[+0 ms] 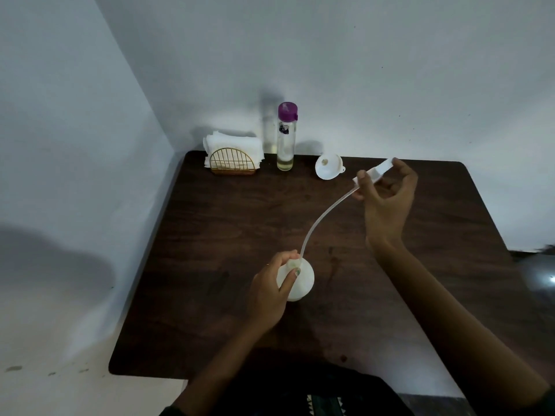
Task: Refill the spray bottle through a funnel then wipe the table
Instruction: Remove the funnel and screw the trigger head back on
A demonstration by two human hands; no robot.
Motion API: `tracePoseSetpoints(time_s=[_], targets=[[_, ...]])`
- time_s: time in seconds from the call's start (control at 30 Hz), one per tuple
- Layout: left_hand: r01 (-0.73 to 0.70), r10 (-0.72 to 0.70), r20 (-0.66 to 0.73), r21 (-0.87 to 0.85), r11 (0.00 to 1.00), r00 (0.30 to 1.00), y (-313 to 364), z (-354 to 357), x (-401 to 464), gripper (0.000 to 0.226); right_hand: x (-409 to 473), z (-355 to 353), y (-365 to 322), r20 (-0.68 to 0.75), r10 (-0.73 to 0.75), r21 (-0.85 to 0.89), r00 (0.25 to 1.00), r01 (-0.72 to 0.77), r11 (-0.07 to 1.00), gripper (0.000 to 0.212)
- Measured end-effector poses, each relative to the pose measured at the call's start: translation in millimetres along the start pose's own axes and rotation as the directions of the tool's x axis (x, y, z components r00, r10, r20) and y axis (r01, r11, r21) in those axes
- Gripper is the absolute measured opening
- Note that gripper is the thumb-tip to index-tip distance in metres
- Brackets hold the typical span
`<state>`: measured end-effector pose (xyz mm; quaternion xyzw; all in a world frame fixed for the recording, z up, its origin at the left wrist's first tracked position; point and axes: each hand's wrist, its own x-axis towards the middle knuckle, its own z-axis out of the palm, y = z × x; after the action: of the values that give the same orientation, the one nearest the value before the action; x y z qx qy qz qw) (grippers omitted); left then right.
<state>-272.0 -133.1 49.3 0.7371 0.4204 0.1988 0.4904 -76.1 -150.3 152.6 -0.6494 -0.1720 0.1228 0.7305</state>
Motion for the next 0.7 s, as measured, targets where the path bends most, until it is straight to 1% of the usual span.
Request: tracePoseSetpoints(time_s=[0.1, 0.2, 0.27, 0.4, 0.53, 0.7], targets=[[0.009, -0.010, -0.011, -0.026, 1.000, 1.000, 3, 0, 0, 0.037, -18, 2, -1, 0.165, -0.072, -0.110, 0.984, 0.091, 0.990, 0.058], [0.029, -0.029, -0.005, -0.048, 0.998, 1.000, 3, 0, 1, 0.034, -36, 1, 7, 0.380, -0.074, -0.149, 0.922, 0.140, 0.979, 0.060], [0.048, -0.049, -0.006, -0.055, 0.997, 0.999, 2, 1, 3, 0.029, -45, 0, 15, 0.480, -0.060, -0.172, 0.875, 0.161, 0.972, 0.061], [0.076, -0.078, -0.025, -0.076, 0.994, 0.997, 2, 1, 4, 0.035, -54, 0, 24, 0.586, -0.059, -0.213, 0.808, 0.224, 0.951, 0.067], [0.092, -0.093, -0.027, -0.051, 0.994, 0.995, -2, 2, 5, 0.028, -58, -3, 34, 0.697, -0.004, -0.276, 0.717, 0.273, 0.922, 0.076], [0.119, -0.120, -0.035, -0.021, 0.993, 0.992, -5, 4, 6, 0.039, -62, -6, 42, 0.742, 0.035, -0.304, 0.669, 0.291, 0.907, 0.080]])
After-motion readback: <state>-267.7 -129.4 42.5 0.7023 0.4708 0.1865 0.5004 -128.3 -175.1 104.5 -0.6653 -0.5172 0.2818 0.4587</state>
